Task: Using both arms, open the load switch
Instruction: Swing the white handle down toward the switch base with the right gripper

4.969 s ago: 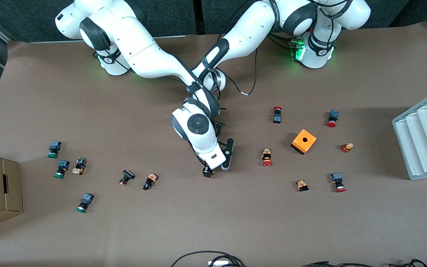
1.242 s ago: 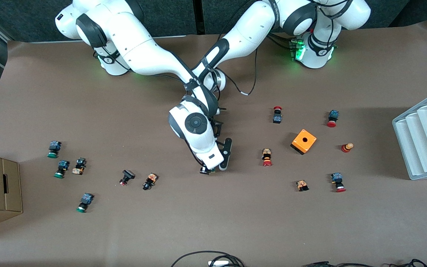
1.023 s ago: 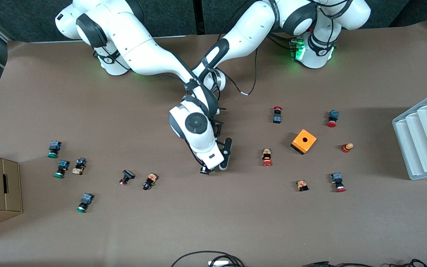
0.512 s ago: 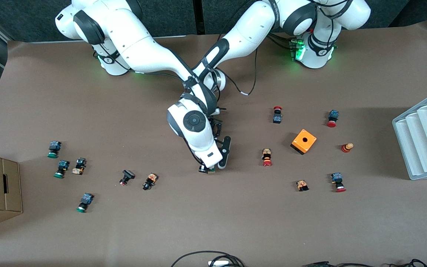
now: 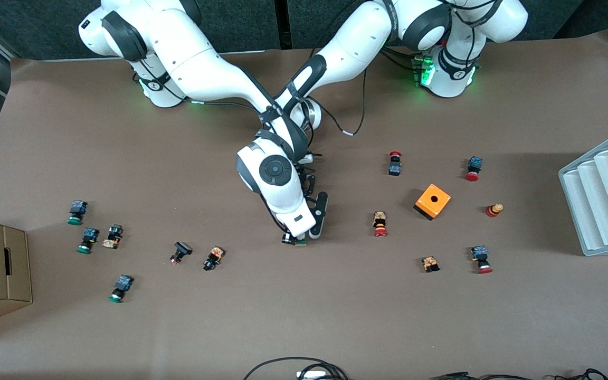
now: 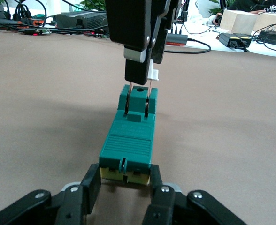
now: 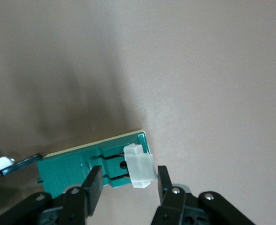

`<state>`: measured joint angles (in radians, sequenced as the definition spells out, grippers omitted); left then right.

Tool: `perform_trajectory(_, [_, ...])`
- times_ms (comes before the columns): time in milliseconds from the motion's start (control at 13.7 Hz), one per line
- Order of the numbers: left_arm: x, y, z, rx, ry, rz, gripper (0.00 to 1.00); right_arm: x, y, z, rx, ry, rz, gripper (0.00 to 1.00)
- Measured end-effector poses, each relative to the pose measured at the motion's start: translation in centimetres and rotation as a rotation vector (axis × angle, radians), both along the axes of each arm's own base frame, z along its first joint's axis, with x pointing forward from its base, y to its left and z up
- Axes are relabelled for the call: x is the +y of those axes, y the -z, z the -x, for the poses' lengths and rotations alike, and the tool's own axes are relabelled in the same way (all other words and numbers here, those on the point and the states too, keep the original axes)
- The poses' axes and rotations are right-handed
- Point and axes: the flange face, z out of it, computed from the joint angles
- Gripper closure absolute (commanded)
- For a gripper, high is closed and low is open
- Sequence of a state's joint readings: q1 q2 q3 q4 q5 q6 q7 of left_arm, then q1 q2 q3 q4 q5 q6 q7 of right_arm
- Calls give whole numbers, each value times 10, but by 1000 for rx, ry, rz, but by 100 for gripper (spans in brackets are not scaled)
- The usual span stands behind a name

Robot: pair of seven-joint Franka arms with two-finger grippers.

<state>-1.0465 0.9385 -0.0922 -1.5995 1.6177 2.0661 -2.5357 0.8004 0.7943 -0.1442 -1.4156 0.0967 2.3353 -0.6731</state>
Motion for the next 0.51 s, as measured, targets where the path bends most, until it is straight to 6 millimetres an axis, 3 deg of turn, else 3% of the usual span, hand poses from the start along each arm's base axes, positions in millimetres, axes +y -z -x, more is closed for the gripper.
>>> perform_trajectory(512, [0,0,0,0,0,0,54,1,-3,5,3,-5,3,46])
